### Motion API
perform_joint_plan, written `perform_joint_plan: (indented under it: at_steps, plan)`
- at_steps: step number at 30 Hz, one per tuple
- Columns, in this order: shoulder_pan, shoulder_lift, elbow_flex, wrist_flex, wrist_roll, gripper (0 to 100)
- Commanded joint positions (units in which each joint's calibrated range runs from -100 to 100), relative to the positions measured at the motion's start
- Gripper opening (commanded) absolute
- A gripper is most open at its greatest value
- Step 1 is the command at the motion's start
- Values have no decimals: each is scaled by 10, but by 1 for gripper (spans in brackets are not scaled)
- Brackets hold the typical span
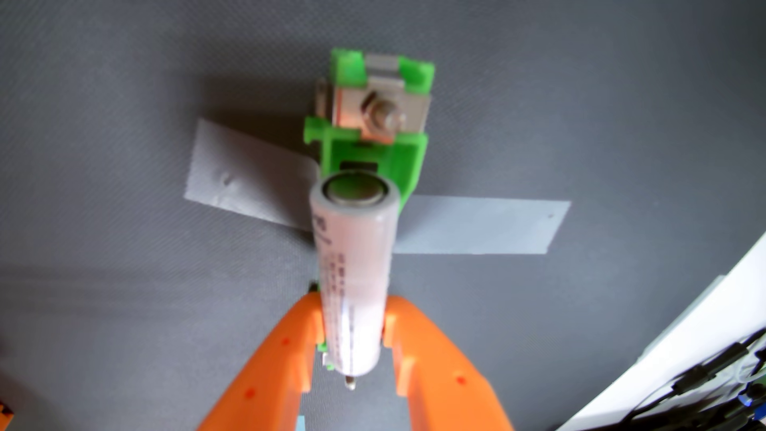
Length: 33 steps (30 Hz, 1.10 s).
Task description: Insert Battery
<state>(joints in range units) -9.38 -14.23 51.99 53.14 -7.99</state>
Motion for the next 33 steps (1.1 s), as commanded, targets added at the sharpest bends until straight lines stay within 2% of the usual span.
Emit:
perform_joint_plan:
  at_steps: [1, 33]
  plan:
    - [-2, -8, -3, -1, -11, 2]
    - [5, -8, -1, 0, -27, 2]
